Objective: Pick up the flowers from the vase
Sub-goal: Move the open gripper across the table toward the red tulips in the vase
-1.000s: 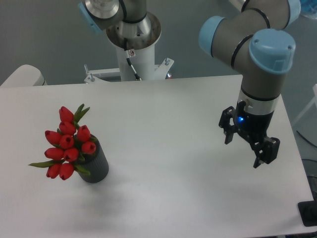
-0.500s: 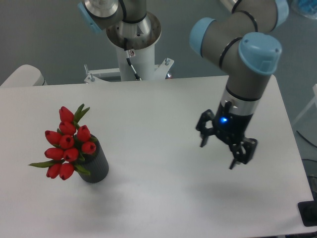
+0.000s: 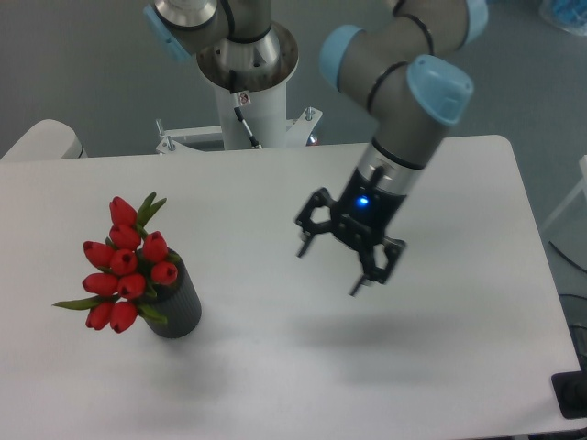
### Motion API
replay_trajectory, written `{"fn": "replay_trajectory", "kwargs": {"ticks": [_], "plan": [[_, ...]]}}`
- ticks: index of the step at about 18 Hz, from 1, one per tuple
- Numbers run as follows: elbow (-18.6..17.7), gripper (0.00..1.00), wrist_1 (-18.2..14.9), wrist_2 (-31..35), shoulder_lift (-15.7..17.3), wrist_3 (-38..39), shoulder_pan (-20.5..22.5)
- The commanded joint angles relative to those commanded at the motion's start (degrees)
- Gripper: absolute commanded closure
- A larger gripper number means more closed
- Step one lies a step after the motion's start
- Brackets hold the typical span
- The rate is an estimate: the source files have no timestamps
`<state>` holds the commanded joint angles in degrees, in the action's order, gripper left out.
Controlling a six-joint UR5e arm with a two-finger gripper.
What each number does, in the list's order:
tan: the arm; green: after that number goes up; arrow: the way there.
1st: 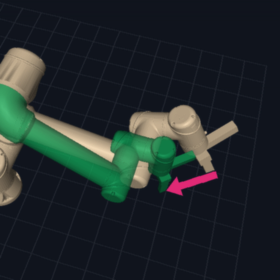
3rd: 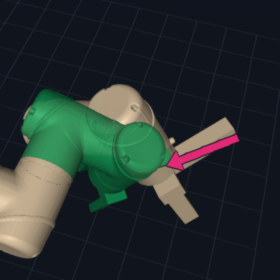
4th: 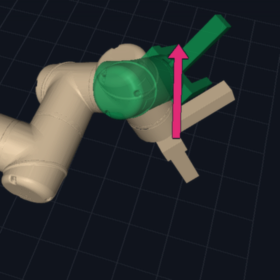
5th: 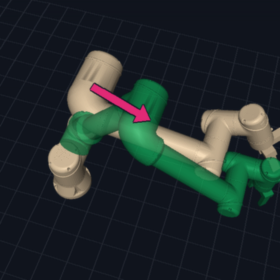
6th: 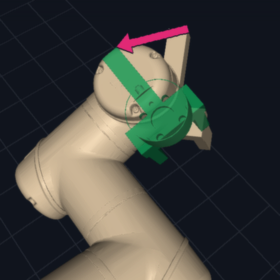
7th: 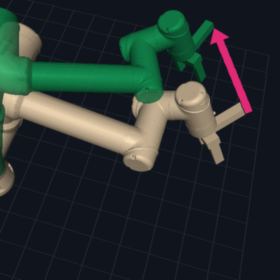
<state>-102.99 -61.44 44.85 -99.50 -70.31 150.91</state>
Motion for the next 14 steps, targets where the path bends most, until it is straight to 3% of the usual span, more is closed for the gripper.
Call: {"fn": "replay_trajectory", "kwargs": {"ticks": [7, 14], "plan": [[-8.54, 0.0, 9.05, -9.87, 3.96, -2.11, -0.17], [-8.8, 0.0, 9.85, -9.34, 4.41, -2.28, -3.52]]}}
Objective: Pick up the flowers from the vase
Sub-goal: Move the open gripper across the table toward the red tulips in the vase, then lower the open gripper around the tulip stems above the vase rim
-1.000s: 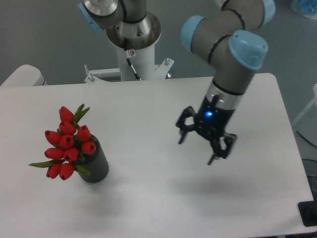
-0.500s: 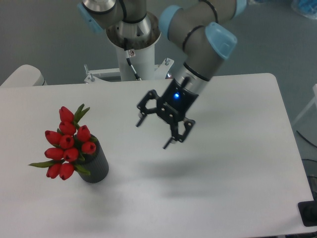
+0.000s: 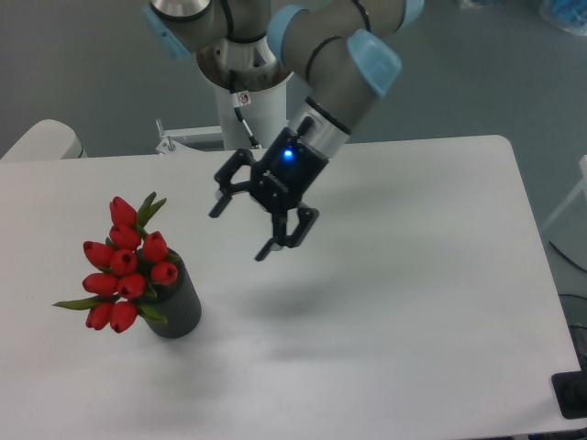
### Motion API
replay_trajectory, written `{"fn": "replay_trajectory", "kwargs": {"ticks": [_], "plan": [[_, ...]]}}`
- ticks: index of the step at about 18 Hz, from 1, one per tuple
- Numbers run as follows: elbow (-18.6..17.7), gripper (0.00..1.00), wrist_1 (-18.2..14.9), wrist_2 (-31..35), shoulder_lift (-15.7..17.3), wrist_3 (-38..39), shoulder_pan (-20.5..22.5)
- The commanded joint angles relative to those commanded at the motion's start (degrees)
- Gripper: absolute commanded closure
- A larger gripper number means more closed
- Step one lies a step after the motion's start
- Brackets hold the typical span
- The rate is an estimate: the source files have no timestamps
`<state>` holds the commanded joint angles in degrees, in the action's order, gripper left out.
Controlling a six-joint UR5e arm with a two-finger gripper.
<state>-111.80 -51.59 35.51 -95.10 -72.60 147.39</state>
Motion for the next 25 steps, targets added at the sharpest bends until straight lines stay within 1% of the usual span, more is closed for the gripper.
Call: {"fn": "replay_trajectory", "kwargs": {"ticks": [1, 2, 4, 6, 10, 13, 15, 17, 18, 21, 25], "plan": [[-0.17, 0.0, 0.35, 0.0, -0.09, 0.0, -0.09], [-0.44, 0.0, 1.48, 0.0, -0.26, 0.09, -0.35], [-1.05, 0.0, 3.51, 0.09, -0.79, 0.09, -2.27], [-2.02, 0.0, 4.57, 0.26, -1.05, 0.26, -2.81], [-2.02, 0.0, 4.66, 0.35, -2.72, 2.02, -3.69], [-1.93, 0.0, 4.66, 0.35, -3.07, 2.72, -4.04], [-1.5, 0.0, 4.75, 0.35, -4.39, 3.07, -5.01], [-1.32, 0.0, 4.75, 0.35, -4.66, 6.4, -5.18], [-1.41, 0.0, 4.75, 0.26, -4.66, 6.76, -5.27], [-0.88, 0.0, 6.06, 0.26, -5.36, 7.03, -6.33], [-0.27, 0.0, 6.5, 0.26, -5.97, 7.12, -8.08]]}}
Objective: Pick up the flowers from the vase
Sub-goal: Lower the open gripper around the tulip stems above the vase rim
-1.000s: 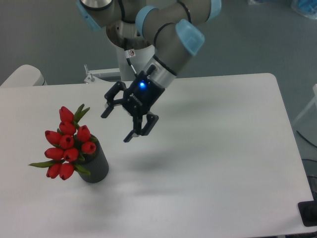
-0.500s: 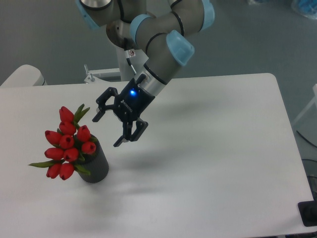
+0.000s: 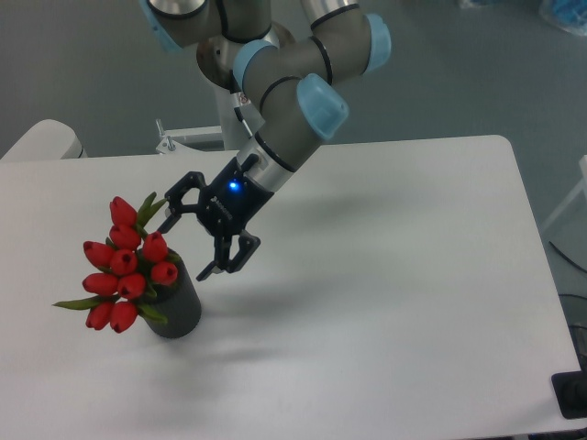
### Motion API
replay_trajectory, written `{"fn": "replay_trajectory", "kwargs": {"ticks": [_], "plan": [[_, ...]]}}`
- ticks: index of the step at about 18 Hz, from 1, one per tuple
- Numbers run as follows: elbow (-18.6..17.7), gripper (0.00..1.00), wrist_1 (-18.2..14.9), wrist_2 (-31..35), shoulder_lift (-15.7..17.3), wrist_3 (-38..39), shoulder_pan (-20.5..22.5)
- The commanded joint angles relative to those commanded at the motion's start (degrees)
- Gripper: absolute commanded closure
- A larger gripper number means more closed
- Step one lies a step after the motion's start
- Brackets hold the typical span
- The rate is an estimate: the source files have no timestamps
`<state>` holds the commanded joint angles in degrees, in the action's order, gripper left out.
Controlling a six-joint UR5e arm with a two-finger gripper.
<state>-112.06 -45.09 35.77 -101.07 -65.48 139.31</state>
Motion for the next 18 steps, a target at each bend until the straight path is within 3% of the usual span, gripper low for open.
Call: {"fn": "replay_trajectory", "kwargs": {"ticks": [4, 18], "plan": [[0.97, 0.0, 1.14, 0.0, -1.93, -0.09, -0.53], [1.06, 0.0, 1.14, 0.0, -2.2, -0.35, -4.75]]}}
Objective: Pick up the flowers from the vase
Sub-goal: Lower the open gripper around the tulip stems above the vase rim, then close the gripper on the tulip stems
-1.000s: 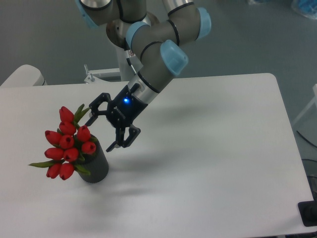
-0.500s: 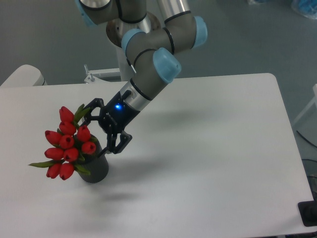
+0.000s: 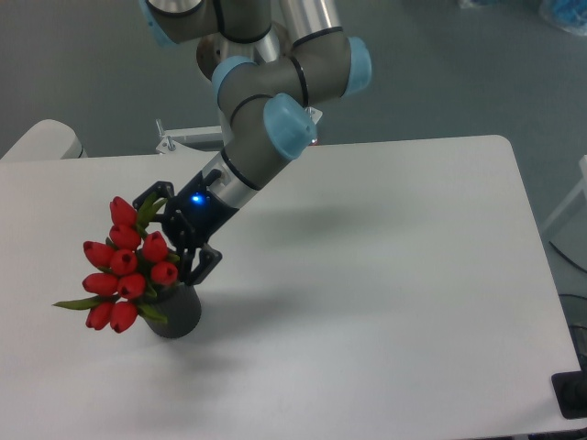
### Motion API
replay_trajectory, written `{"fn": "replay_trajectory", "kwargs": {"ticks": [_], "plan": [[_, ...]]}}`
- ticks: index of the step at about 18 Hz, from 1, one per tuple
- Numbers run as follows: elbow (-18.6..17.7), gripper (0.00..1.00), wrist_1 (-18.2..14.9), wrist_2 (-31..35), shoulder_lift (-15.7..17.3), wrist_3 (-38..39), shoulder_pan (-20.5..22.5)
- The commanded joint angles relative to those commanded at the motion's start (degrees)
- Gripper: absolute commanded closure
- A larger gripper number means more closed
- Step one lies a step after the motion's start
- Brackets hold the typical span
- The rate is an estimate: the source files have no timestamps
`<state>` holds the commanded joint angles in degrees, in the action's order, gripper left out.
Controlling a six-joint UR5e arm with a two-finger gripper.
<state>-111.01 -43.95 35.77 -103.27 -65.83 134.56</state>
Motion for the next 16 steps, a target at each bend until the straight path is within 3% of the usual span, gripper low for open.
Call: {"fn": "replay_trajectory", "kwargs": {"ticks": [5, 13, 16], "plan": [[0.7, 0.0, 0.09, 0.0, -0.7, 0.0, 0.0], [1.67, 0.45, 0.09, 0.0, -1.5, -0.09, 0.26], [1.85, 0.54, 0.09, -0.09, -1.5, -0.53, 0.53]]}}
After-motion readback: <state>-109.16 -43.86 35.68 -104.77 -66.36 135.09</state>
